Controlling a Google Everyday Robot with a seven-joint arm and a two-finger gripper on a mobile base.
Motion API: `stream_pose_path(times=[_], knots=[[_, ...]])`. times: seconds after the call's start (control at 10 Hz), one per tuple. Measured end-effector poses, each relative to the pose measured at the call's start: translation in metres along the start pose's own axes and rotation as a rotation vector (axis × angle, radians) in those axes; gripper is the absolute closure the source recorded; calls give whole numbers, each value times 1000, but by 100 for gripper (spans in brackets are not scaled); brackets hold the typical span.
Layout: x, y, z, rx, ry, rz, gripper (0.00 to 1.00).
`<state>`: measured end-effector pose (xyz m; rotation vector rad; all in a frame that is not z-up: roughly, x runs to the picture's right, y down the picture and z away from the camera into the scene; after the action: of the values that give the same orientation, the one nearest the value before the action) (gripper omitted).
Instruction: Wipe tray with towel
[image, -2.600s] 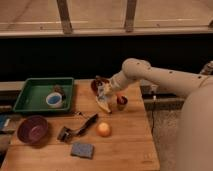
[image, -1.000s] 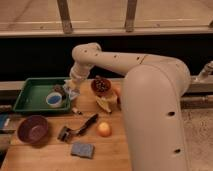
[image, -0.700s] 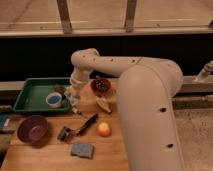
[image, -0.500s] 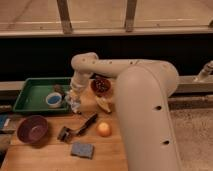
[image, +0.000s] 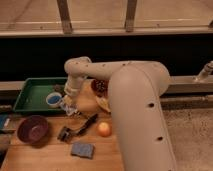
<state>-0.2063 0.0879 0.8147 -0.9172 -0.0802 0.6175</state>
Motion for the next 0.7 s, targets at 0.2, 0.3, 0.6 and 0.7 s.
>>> stream_pose_path(times=[0.2, 0.3, 0.6, 0.7], knots=[[-13, 20, 13, -24, 15, -59, 100], [-23, 28, 18, -35, 20, -93, 100], [-52, 34, 30, -48, 25, -170, 100], [-63, 33, 32, -44, 26, -193, 100]])
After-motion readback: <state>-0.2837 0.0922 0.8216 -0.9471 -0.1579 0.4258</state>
